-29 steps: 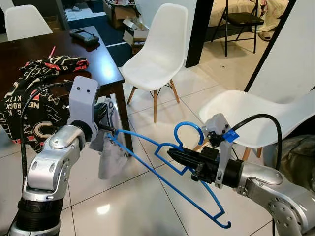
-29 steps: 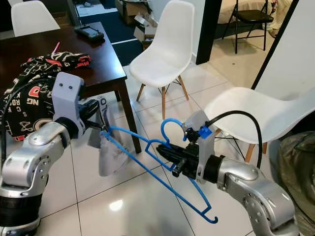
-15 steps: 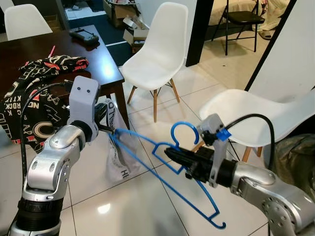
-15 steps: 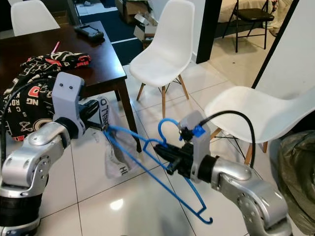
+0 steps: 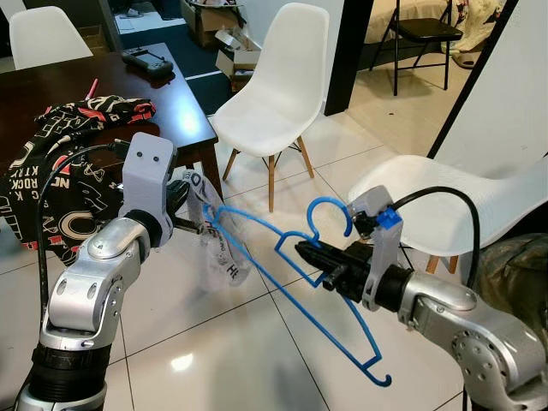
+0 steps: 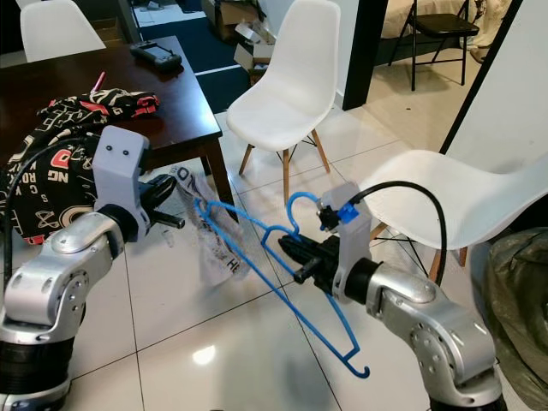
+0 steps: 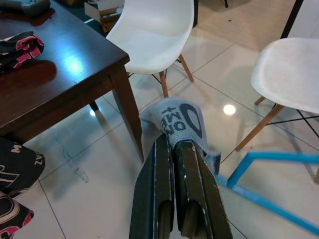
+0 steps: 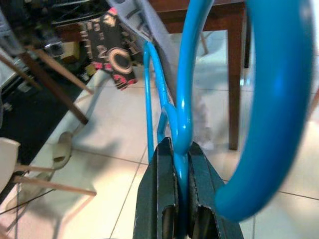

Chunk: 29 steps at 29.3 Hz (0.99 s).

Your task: Hang hanger

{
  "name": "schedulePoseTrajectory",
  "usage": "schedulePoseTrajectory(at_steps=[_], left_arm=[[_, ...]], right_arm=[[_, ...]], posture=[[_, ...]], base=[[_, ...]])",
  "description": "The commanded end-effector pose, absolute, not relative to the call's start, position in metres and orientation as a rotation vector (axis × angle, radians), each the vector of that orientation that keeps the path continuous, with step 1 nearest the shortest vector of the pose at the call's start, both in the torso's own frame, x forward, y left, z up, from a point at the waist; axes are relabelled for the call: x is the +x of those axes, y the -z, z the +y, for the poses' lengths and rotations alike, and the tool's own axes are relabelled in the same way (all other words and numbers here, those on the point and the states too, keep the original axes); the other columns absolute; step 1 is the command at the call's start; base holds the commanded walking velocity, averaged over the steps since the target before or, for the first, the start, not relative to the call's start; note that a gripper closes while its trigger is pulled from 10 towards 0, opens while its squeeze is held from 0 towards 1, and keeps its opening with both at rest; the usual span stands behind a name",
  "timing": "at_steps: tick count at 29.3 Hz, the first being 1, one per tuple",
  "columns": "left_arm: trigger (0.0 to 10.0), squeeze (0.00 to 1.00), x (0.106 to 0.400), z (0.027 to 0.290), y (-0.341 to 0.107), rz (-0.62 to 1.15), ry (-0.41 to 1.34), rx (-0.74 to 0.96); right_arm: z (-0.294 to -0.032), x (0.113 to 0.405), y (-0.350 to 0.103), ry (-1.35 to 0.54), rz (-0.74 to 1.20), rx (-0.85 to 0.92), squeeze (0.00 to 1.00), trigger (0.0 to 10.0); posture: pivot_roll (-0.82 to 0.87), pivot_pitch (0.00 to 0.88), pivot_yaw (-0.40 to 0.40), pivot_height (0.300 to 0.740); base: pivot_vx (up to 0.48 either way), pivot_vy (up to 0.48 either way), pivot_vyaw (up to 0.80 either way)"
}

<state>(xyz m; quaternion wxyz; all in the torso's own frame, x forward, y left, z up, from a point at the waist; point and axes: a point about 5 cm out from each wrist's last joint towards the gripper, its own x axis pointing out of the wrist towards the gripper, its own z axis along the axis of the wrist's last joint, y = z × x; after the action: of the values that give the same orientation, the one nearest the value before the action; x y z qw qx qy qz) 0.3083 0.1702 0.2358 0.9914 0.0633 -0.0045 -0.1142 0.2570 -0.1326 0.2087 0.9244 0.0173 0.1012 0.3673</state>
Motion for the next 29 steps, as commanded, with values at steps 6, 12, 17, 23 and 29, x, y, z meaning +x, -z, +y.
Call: schedulePoseTrajectory(at_steps=[6,12,17,23,29], left_arm=[[10.0,0.0,0.307,0.169,-0.237,-0.006,0.237,0.134],[10.0,0.0,0.307,0.168,-0.237,-0.007,0.241,0.134],[10.0,0.0,0.307,0.168,-0.237,-0.009,0.245,0.134],[10.0,0.0,0.307,0.168,-0.237,-0.009,0.246,0.136],[10.0,0.0,0.307,0.169,-0.236,-0.004,0.245,0.14]], right_arm=[[-0.137,0.261,-0.207,-0.7,0.218,0.037,0.0,10.0],[-0.137,0.257,-0.208,-0.751,0.212,0.016,0.0,10.0],[-0.14,0.257,-0.208,-0.749,0.216,-0.003,0.0,10.0],[-0.141,0.256,-0.208,-0.757,0.215,-0.003,0.0,10.0],[-0.15,0.245,-0.207,-0.849,0.228,-0.046,0.0,10.0]], posture=[[0.03,0.179,0.058,0.74],[0.03,0.177,0.058,0.74],[0.03,0.175,0.058,0.74],[0.03,0.171,0.057,0.74],[0.03,0.171,0.057,0.74]], base=[[0.0,0.0,0.0],[0.0,0.0,0.0],[0.0,0.0,0.0],[0.0,0.0,0.0],[0.0,0.0,0.0]])
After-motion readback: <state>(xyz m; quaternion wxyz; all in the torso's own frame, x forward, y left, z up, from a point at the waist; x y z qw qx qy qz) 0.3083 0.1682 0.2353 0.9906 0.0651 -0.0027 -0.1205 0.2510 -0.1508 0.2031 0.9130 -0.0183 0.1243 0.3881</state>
